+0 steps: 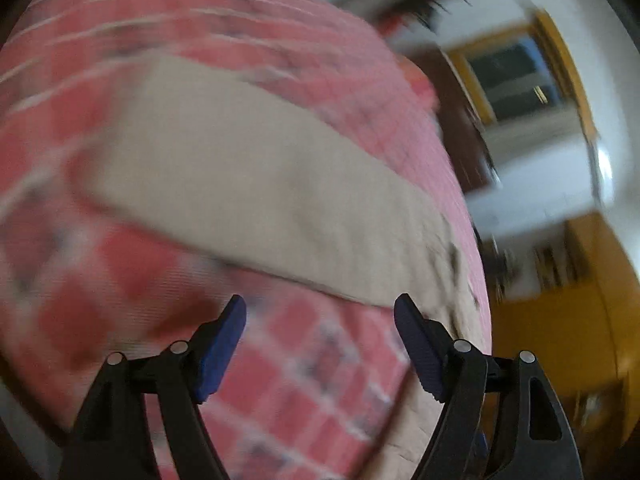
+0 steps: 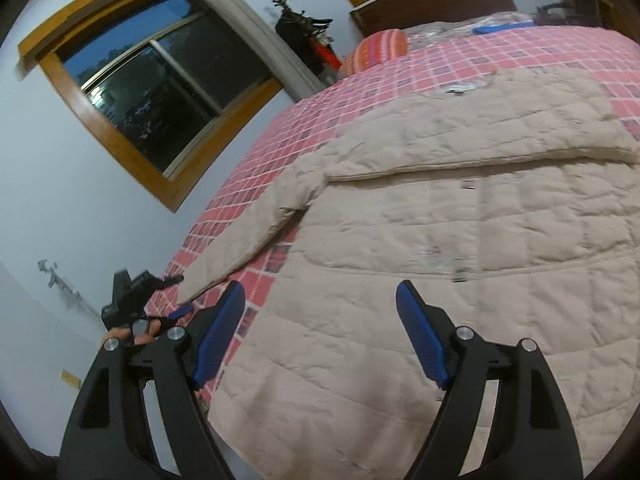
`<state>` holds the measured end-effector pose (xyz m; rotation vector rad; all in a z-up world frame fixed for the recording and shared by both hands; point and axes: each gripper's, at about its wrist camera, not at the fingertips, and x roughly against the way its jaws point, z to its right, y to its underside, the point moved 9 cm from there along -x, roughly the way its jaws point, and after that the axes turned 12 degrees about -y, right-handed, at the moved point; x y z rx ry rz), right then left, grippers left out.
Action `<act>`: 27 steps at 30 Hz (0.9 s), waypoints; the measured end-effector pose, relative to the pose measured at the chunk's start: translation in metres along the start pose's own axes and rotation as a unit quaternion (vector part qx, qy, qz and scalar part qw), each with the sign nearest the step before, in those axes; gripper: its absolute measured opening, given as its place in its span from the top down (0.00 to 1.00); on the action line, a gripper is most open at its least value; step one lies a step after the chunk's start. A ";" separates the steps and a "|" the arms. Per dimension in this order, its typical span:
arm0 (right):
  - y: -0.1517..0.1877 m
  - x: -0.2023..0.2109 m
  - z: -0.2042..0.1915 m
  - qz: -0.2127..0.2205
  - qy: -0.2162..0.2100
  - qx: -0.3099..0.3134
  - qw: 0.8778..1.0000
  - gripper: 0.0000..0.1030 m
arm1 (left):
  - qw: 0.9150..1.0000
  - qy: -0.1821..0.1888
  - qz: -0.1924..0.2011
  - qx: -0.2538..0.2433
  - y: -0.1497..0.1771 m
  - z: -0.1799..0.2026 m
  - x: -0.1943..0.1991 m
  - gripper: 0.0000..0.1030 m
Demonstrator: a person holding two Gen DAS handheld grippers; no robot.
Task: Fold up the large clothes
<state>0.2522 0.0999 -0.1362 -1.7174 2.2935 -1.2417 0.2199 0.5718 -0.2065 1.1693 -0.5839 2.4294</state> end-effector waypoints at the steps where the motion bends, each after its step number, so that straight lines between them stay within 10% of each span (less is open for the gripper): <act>1: 0.000 -0.001 -0.002 -0.001 -0.003 0.000 1.000 0.25 | 1.000 0.000 0.002 0.022 -0.006 -0.014 0.001 0.26; 10: 0.002 0.005 -0.008 0.005 0.000 -0.004 1.000 0.24 | 0.999 0.023 0.032 0.033 -0.044 -0.018 -0.008 0.27; 18: 0.003 0.011 0.001 0.008 0.008 -0.013 1.000 0.24 | 0.998 0.000 0.059 -0.004 -0.075 0.004 0.001 0.90; 27: 0.002 0.023 0.006 0.020 0.021 -0.017 0.999 0.24 | 0.977 0.061 0.130 -0.158 -0.089 0.173 0.063 0.94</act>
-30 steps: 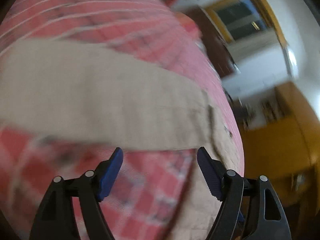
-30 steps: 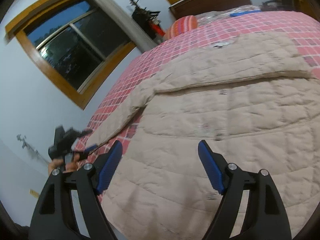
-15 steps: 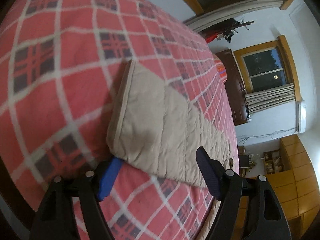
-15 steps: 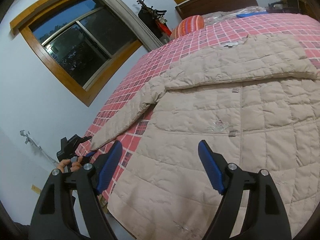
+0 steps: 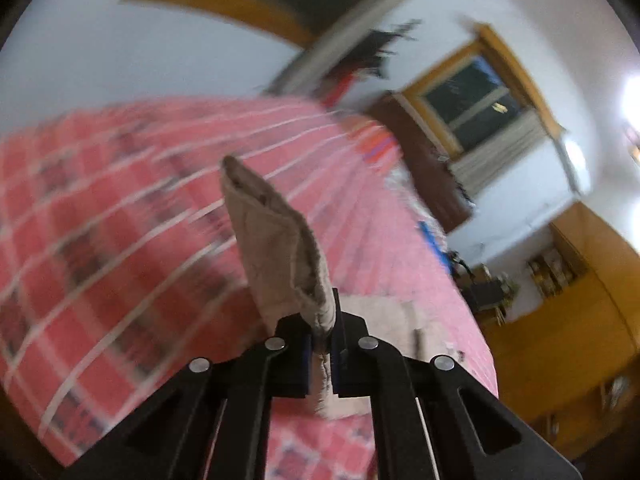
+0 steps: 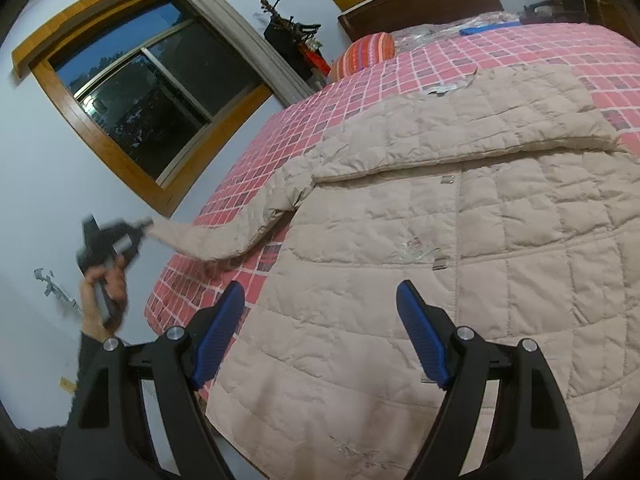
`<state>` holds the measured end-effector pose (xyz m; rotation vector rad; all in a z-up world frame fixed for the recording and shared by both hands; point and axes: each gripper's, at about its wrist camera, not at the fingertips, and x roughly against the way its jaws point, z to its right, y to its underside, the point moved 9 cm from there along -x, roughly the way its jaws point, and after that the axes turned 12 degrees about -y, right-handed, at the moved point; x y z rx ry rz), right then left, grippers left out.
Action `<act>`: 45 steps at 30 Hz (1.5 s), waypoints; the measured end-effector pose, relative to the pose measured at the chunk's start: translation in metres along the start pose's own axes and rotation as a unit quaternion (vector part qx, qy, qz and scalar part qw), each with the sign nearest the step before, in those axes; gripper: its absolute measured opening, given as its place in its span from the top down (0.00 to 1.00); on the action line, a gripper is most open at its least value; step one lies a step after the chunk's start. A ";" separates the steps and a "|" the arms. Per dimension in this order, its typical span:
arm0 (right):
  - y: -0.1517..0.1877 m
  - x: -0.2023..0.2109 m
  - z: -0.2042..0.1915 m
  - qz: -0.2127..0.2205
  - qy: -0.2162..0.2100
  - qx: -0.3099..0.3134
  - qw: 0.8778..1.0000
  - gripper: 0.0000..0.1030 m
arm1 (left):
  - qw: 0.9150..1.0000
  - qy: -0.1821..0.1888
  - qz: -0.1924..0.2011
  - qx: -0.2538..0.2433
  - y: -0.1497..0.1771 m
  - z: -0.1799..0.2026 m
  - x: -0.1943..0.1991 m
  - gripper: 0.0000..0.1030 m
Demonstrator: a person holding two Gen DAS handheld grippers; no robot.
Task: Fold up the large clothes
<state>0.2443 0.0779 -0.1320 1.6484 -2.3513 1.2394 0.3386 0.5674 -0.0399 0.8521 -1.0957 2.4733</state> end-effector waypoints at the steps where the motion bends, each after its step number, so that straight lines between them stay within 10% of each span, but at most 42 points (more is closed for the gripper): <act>1: -0.001 0.002 0.000 0.003 0.001 -0.002 1.000 0.24 | 1.000 0.013 0.003 -0.020 -0.006 0.027 0.001 0.94; 15: -0.006 0.034 0.019 0.039 0.018 -0.025 0.999 0.24 | 0.968 0.090 -0.072 -0.224 0.082 0.270 -0.059 0.95; 31: -0.019 0.057 0.065 0.058 0.051 -0.063 0.995 0.24 | 0.912 0.052 -0.238 -0.331 0.284 0.313 -0.192 0.91; 38: -0.068 0.055 0.085 0.057 0.041 -0.073 0.995 0.23 | 0.913 0.113 -0.208 -0.333 0.270 0.319 -0.158 0.40; 45: -0.130 -0.028 0.126 -0.015 -0.056 -0.177 0.982 0.32 | 0.942 0.138 -0.166 -0.257 0.199 0.274 -0.110 0.30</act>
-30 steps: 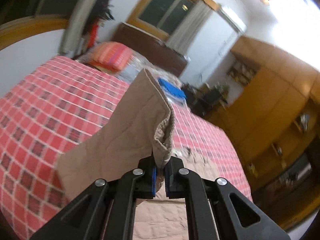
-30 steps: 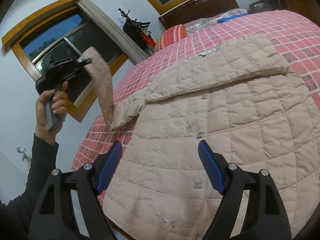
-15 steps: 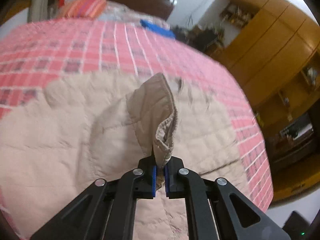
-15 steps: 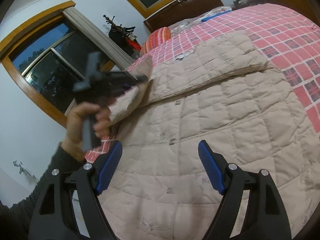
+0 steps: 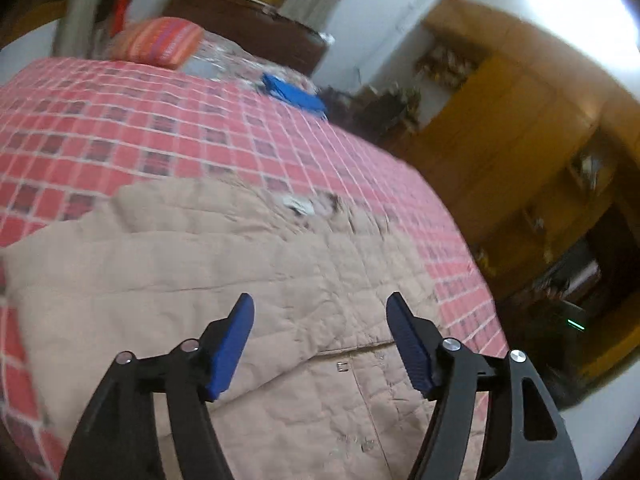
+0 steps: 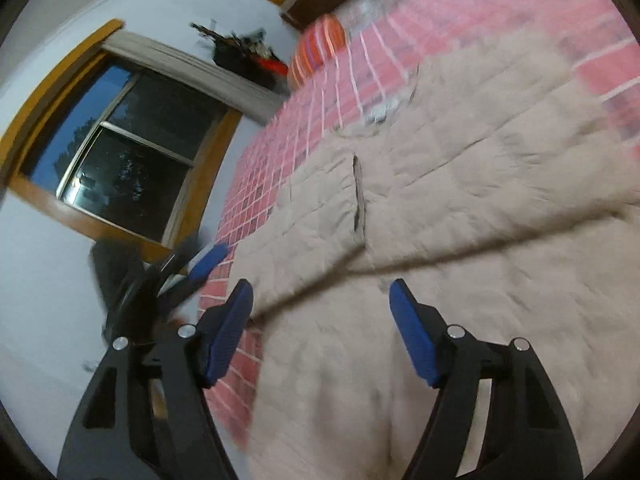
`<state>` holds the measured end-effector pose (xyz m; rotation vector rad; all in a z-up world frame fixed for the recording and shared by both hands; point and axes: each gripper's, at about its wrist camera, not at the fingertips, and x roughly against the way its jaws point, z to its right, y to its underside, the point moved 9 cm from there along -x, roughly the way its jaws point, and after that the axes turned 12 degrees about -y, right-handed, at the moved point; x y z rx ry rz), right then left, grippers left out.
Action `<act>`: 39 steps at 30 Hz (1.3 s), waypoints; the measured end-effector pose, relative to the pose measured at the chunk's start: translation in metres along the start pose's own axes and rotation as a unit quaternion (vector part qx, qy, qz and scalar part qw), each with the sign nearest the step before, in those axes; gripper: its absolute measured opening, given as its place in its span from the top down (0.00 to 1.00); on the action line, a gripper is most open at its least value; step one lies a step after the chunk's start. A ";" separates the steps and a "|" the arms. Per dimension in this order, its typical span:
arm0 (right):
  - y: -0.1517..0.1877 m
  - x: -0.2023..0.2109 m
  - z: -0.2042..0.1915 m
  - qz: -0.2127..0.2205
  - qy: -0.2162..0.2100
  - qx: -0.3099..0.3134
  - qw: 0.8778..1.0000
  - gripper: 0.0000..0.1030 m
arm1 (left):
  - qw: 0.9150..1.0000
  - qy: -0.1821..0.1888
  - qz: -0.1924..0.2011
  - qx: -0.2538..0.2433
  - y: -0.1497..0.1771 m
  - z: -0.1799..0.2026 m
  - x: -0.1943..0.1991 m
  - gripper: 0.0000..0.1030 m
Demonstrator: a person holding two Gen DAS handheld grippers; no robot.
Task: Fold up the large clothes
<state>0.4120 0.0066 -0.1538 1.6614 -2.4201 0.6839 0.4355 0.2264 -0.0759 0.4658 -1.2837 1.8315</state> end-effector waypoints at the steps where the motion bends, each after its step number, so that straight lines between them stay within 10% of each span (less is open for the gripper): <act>1: -0.011 -0.015 0.010 -0.010 -0.002 -0.019 1.000 0.33 | 1.000 -0.005 0.004 0.009 0.001 -0.012 0.007 0.30; 11: -0.056 -0.106 0.041 -0.066 0.007 -0.059 0.996 0.33 | 0.996 -0.038 0.010 0.076 0.010 -0.097 0.030 0.29; 18: -0.060 -0.119 0.028 -0.095 0.045 -0.003 0.994 0.92 | 0.994 -0.042 0.014 0.098 0.013 -0.121 0.031 0.29; 29: -0.141 0.032 -0.049 0.077 0.085 0.105 0.988 0.95 | 0.995 -0.020 0.029 0.093 0.003 -0.111 0.039 0.29; 39: -0.127 0.066 0.042 0.086 0.125 0.042 0.988 0.95 | 0.996 0.037 -0.019 0.085 0.005 -0.077 -0.010 0.29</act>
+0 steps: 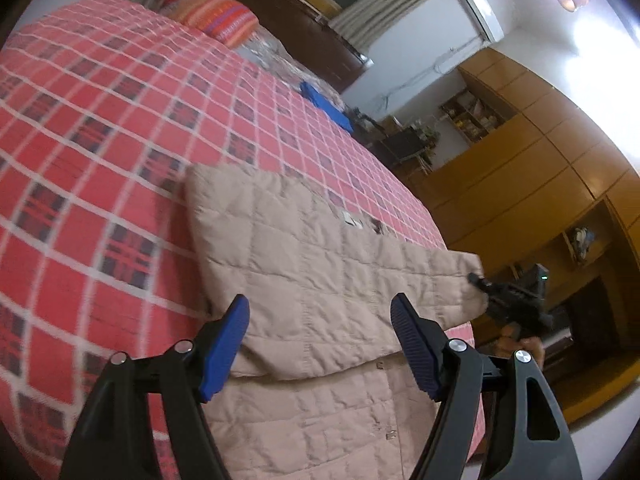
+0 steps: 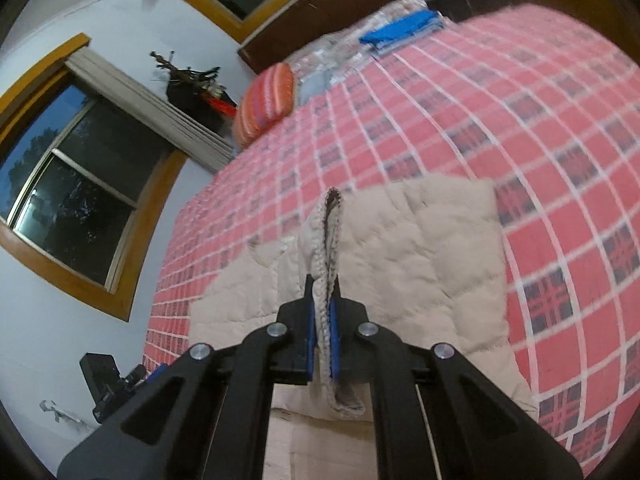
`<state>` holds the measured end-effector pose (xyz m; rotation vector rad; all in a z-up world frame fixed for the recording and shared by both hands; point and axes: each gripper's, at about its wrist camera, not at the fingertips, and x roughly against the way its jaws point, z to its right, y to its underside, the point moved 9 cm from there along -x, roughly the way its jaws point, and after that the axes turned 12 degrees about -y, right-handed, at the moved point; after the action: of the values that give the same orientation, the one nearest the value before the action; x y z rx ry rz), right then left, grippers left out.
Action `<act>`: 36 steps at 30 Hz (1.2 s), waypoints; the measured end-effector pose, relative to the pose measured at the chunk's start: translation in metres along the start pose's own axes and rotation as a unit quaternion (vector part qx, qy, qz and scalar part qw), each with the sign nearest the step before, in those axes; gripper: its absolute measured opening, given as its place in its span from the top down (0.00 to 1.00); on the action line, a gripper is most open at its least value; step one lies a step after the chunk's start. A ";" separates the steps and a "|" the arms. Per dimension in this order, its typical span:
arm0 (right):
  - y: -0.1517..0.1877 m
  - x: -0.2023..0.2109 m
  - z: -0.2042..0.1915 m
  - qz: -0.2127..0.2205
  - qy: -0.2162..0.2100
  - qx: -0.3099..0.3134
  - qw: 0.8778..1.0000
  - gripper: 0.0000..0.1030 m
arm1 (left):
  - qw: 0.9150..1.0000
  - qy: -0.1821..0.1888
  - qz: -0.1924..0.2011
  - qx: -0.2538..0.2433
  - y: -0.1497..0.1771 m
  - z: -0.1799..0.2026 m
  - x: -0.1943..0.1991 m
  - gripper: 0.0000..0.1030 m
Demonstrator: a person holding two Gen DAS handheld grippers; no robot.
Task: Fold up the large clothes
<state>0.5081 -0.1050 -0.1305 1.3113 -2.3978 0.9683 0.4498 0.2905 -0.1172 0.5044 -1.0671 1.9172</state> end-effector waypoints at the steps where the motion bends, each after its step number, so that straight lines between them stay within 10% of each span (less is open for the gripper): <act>1: 0.003 -0.002 0.007 -0.002 0.002 -0.004 1.000 0.95 | 1.000 0.001 -0.005 -0.004 0.000 0.003 -0.006 0.29; 19: 0.032 -0.027 0.086 -0.033 0.035 -0.041 0.998 0.86 | 0.997 -0.014 -0.069 -0.016 0.012 0.000 -0.060 0.29; 24: 0.006 0.008 0.068 0.022 0.022 -0.023 0.999 0.86 | 0.999 0.003 -0.035 -0.018 -0.021 0.015 -0.037 0.29; 36: 0.042 -0.034 0.086 -0.056 0.038 -0.005 0.998 0.93 | 0.994 -0.028 -0.105 -0.023 -0.012 0.014 -0.105 0.29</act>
<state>0.5015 -0.1229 -0.2302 1.3646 -2.2442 0.9561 0.5169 0.2307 -0.1754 0.6230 -1.0491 1.6995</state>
